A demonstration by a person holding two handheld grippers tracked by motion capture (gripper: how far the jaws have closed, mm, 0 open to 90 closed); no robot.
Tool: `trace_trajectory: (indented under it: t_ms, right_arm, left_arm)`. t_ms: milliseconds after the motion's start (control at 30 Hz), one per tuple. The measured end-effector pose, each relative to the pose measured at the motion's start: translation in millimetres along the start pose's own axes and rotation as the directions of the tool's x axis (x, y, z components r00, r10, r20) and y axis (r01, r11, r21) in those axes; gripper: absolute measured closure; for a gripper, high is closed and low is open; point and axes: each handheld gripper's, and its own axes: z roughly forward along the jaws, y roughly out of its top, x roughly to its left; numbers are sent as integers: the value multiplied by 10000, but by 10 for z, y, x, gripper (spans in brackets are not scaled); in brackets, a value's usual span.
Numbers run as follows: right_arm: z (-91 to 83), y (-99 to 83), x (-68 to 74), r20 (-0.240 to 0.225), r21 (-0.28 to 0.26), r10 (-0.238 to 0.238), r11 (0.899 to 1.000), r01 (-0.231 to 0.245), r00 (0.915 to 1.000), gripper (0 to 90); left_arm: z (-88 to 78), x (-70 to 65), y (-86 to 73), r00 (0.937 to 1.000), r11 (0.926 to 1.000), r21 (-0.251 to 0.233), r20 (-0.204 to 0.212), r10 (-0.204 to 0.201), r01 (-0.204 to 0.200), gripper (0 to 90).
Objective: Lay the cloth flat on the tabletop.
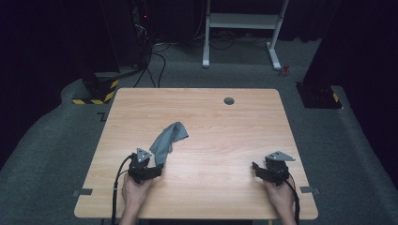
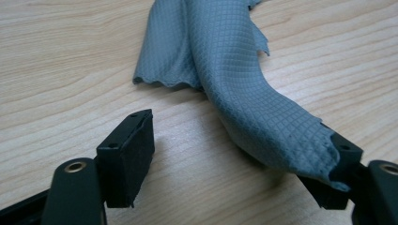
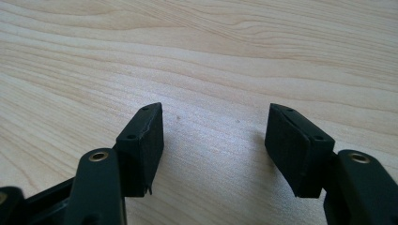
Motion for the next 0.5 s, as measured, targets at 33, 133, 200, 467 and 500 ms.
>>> trace_trajectory:
  t_ms: [33, 133, 200, 467, 500]
  right_arm:
    - [0, 0, 0, -2, -4, 7, 10000, -7, 10000, 379]
    - [0, 0, 0, -3, -3, 10, 10000, -10, 10000, 379]
    - [1, 1, -1, -10, -17, -14, 10000, 14, 10000, 379]
    - [2, 2, -3, -18, -2, -9, 10000, 9, 10000, 377]
    - [2, 2, -3, -21, -3, -13, 10000, 13, 10000, 377]
  left_arm:
    - [-2, -6, -2, 10000, 10000, -6, 33, 5, -4, 264]
    - [-1, -11, -2, 9999, 9999, 18, 138, 102, -103, 248]
    - [-3, -10, -3, 9997, 9999, 28, 176, 166, -167, 248]
    - [-17, -19, -2, 9990, 10000, -16, 435, 47, -46, 260]
    - [-21, -21, 1, 9984, 10000, -9, 572, -34, 35, 263]
